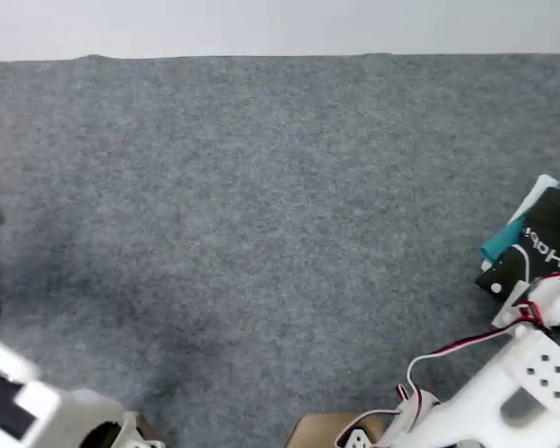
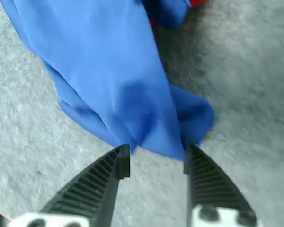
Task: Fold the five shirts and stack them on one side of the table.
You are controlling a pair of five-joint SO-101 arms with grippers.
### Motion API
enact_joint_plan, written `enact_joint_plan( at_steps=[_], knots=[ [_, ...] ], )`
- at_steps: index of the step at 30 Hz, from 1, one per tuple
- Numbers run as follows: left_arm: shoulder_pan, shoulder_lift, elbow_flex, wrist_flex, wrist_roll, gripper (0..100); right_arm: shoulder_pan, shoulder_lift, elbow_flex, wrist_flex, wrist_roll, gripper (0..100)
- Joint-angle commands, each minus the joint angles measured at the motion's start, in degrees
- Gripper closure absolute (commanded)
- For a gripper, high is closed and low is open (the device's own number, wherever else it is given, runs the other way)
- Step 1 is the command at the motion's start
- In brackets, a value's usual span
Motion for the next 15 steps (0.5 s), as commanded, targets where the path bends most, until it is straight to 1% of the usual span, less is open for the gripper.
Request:
enact_joint_plan(
  at_steps=[1,11,13,15],
  knots=[
    [0.88,5.98,-9.19,-0.79,-0.53,78,-0.57,-1.71,-0.09,2.07,0.44,98.8],
    [6.33,23.38,-16.48,-0.79,-0.53,78,-0.57,-1.80,-0.18,2.07,0.44,98.8],
    [7.47,25.32,-17.71,-0.70,-0.44,82,-0.66,-1.80,-0.18,2.07,0.44,98.8],
    [8.26,25.67,-18.95,-0.70,-0.44,89,-0.66,-1.80,-0.18,2.07,0.44,98.8]
  ],
)
